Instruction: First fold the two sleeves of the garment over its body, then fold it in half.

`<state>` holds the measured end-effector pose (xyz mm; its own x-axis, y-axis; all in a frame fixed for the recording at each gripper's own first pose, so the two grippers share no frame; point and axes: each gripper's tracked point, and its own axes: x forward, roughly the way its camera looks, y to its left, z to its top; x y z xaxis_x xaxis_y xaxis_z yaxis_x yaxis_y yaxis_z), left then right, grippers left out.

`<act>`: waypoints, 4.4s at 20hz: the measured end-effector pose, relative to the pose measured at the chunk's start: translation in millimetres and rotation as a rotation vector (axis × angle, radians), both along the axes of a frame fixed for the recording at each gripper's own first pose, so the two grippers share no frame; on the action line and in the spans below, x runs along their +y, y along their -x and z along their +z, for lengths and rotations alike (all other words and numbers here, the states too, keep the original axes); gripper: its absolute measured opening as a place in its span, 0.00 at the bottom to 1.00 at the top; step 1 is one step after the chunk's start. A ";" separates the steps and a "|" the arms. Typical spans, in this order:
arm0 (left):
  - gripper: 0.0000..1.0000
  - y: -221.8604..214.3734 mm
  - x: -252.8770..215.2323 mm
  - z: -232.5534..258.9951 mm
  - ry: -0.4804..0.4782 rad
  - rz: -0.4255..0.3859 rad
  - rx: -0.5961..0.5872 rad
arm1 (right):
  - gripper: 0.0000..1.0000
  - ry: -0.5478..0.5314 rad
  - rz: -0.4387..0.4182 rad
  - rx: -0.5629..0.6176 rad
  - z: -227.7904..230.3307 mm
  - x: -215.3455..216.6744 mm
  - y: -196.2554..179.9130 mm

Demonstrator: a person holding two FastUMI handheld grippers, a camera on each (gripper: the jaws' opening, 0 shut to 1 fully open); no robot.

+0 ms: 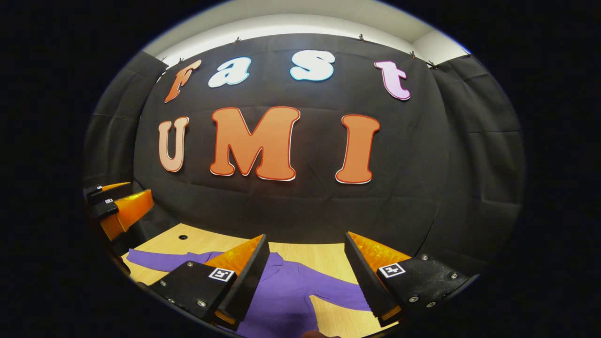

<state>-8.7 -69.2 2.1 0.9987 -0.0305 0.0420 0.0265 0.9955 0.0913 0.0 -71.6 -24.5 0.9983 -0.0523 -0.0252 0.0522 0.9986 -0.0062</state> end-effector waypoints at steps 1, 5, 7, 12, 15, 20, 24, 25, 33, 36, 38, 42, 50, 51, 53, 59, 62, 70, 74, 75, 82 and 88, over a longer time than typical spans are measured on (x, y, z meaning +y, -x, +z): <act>0.95 -1.1 -2.5 0.5 -0.003 -0.004 0.001 | 0.96 0.002 -0.007 0.001 -1.7 -3.7 -1.5; 0.94 -0.3 -8.7 -1.0 -0.022 -0.004 0.004 | 0.96 -0.024 -0.058 0.050 -26.3 -33.1 -8.4; 0.94 -1.8 -9.2 0.6 -0.028 0.002 0.000 | 0.96 -0.029 -0.109 0.069 -41.8 -57.1 -12.3; 0.95 -2.8 -3.5 -3.1 -0.040 0.030 0.006 | 0.96 -0.033 -0.216 0.140 -79.7 -108.7 -18.7; 0.95 -3.2 -1.6 -3.7 -0.050 0.046 0.007 | 0.96 -0.025 -0.284 0.190 -105.5 -142.5 -21.3; 0.95 -2.5 1.3 -6.7 -0.059 0.071 0.014 | 0.96 -0.017 -0.361 0.302 -151.0 -184.4 -22.1; 0.95 -1.2 3.9 -9.4 -0.061 0.094 0.020 | 0.96 -0.049 -0.409 0.407 -196.7 -218.1 -23.3; 0.96 -1.0 3.4 -10.5 -0.060 0.098 0.026 | 0.96 -0.054 -0.418 0.442 -210.2 -226.3 -22.8; 0.95 1.8 10.8 -22.5 -0.077 0.159 0.062 | 0.97 -0.174 -0.470 0.670 -291.4 -266.0 -20.4; 0.95 1.0 11.9 -32.1 -0.086 0.185 0.089 | 0.97 -0.259 -0.510 0.747 -320.6 -283.3 -14.8; 0.94 1.3 11.5 -39.2 -0.094 0.200 0.112 | 0.97 -0.301 -0.515 0.808 -339.6 -288.4 -12.2; 0.94 1.4 8.5 -56.7 -0.104 0.228 0.167 | 0.97 -0.363 -0.510 0.935 -365.8 -291.6 -3.7; 0.95 10.6 -8.4 -79.2 -0.130 0.270 0.234 | 0.94 -0.440 -0.425 1.157 -397.2 -289.6 -3.3; 0.95 13.7 -12.9 -81.4 -0.138 0.271 0.240 | 0.94 -0.435 -0.416 1.160 -399.4 -290.9 -7.1; 0.95 16.8 -20.9 -89.3 -0.149 0.266 0.255 | 0.87 -0.427 -0.381 1.216 -396.5 -280.0 -4.9; 0.97 15.9 -31.7 -86.7 -0.158 0.256 0.256 | 0.24 -0.496 -0.369 1.195 -399.5 -282.0 -13.9; 0.97 16.1 -31.5 -90.3 -0.156 0.244 0.261 | 0.05 -0.633 -0.341 1.153 -386.2 -272.1 -21.1; 0.97 11.0 7.3 -90.7 -0.119 0.239 0.262 | 0.04 -0.585 -0.225 1.000 -294.9 -223.3 -54.4; 0.92 7.9 45.9 -88.1 -0.109 0.245 0.262 | 0.04 -0.510 -0.153 0.927 -235.9 -174.3 -72.4; 0.96 7.2 55.3 -86.5 -0.105 0.244 0.262 | 0.04 -0.482 -0.137 0.911 -221.7 -162.5 -75.9; 0.97 12.5 132.5 -88.2 -0.074 0.258 0.267 | 0.04 -0.363 -0.031 0.839 -150.0 -64.5 -92.1; 0.96 24.2 205.8 -99.1 -0.046 0.315 0.283 | 0.03 -0.289 0.086 0.819 -114.2 32.6 -108.4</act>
<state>-32.9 136.6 -97.0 0.9315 0.2824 -0.2291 -0.2477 0.9540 0.1689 108.4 -39.0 -138.7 0.6605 0.1413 -0.7374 0.0666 0.9672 0.2451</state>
